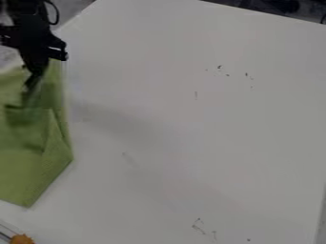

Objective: Unfold the cloth from top right

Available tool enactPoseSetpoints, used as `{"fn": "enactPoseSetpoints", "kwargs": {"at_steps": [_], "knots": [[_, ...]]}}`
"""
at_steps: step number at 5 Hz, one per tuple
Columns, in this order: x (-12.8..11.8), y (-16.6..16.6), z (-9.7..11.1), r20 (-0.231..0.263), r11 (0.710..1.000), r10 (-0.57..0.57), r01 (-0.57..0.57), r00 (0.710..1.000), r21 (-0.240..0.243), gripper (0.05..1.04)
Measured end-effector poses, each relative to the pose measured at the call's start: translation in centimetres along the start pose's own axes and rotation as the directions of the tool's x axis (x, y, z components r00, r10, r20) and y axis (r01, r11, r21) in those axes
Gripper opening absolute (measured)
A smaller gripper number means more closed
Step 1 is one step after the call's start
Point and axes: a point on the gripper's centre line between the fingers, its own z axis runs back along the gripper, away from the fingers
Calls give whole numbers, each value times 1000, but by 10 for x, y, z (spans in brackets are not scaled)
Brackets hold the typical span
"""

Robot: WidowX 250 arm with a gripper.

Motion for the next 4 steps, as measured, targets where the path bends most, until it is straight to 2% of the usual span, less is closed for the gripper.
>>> {"fn": "enactPoseSetpoints", "kwargs": {"at_steps": [2,3,4], "knots": [[21,-68,11,44,993,-105,107,994,-52,54],[26,-97,2,31,985,-157,159,987,-70,54],[36,-116,3,43,978,-187,190,981,-86,54]]}}
